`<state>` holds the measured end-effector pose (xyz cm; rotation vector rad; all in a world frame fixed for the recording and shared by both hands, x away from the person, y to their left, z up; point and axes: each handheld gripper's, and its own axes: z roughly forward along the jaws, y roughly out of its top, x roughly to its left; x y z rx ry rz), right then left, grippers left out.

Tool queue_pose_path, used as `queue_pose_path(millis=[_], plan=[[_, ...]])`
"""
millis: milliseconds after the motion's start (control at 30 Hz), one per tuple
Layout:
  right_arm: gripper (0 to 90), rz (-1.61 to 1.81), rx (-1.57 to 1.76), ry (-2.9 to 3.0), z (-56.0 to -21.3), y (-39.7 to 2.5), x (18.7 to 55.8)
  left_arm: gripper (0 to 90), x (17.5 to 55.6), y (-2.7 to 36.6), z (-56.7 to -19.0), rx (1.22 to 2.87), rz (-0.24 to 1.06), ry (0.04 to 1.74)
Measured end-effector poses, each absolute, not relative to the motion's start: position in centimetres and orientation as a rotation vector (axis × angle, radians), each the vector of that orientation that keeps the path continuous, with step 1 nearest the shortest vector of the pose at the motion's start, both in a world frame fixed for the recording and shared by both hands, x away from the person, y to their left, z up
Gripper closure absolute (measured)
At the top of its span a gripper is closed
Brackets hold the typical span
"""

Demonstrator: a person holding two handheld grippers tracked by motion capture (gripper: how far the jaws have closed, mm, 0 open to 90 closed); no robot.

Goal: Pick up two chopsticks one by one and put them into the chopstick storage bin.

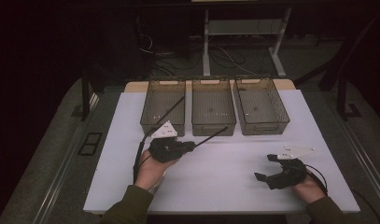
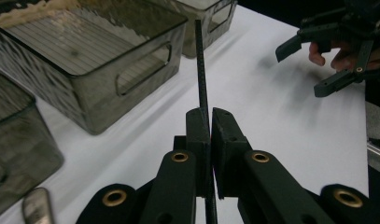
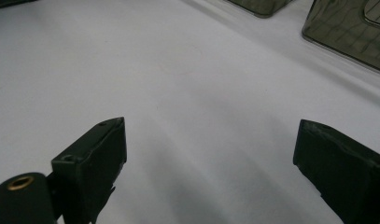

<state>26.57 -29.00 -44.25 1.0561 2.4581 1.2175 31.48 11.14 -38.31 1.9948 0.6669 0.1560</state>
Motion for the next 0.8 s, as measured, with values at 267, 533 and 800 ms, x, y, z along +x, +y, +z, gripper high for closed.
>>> queue_pose_path(millis=[267, 533, 800], plan=[[8.9, 1.209, 1.069, 2.456, -44.3, -28.9, 26.6, 85.4, 32.0, 12.5, -37.2, 1.969, 0.172, 0.678], [8.9, 1.207, 1.07, 2.453, -44.3, -28.9, 26.7, 85.4, 33.2, 13.9, -36.0, 1.977, 0.223, 0.706], [8.9, 1.209, 1.078, 2.453, -44.3, -29.0, 26.7, 85.4, 34.8, 15.4, -34.8, 1.962, 0.271, 0.752]])
